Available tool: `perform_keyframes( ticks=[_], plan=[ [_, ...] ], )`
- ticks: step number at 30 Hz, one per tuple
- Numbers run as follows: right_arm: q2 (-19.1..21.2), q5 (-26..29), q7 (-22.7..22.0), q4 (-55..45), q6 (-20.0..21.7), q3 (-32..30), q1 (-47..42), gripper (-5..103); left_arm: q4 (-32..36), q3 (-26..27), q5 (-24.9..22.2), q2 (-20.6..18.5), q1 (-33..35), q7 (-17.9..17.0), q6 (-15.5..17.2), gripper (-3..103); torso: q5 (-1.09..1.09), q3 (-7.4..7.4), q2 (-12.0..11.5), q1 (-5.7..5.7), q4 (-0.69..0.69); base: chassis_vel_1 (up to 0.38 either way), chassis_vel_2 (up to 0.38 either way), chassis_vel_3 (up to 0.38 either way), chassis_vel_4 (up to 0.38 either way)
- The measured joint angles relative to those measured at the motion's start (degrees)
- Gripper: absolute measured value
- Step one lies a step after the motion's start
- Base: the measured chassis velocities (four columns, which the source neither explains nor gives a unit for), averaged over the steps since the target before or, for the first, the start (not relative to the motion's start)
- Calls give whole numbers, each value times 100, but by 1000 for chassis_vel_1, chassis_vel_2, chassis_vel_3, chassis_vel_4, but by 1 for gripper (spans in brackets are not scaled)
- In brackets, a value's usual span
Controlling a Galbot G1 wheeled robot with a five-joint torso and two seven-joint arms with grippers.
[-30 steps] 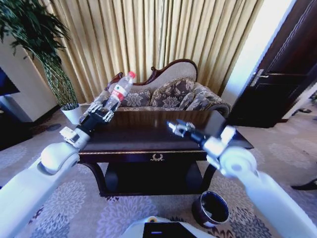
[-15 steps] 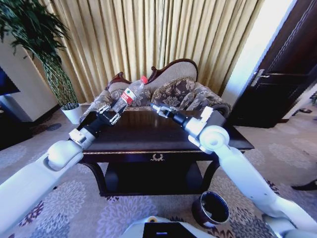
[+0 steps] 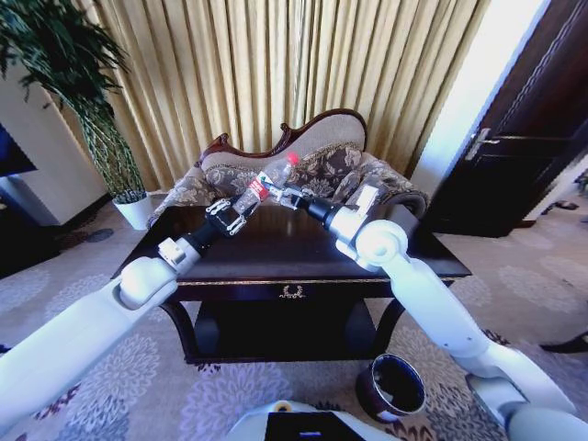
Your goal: Move to the front of the table and place the trash on the table into the trash bin.
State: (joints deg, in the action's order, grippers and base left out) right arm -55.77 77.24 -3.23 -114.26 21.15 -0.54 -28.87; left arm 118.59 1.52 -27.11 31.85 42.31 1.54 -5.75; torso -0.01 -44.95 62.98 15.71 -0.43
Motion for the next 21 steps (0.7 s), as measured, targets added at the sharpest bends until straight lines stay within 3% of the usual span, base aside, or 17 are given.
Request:
perform_keyframes(
  ticks=[11,17,20,21],
  plan=[
    [-11,-126,-6,36,5,4,4,103,143,-285,32,143,-141,1,167,33,0,0,1,-1,0,0,0,0,0],
    [15,-163,-20,12,0,-30,-42,84,164,-312,106,160,-97,-23,172,33,0,0,1,-1,0,0,0,0,0],
    [6,-198,-19,-19,-10,-40,-67,68,179,-330,97,160,-72,-30,199,33,0,0,1,0,0,0,0,0,0],
    [6,-198,-19,-19,-10,-40,-67,68,179,-330,97,160,-72,-30,199,33,0,0,1,0,0,0,0,0,0]
  ],
)
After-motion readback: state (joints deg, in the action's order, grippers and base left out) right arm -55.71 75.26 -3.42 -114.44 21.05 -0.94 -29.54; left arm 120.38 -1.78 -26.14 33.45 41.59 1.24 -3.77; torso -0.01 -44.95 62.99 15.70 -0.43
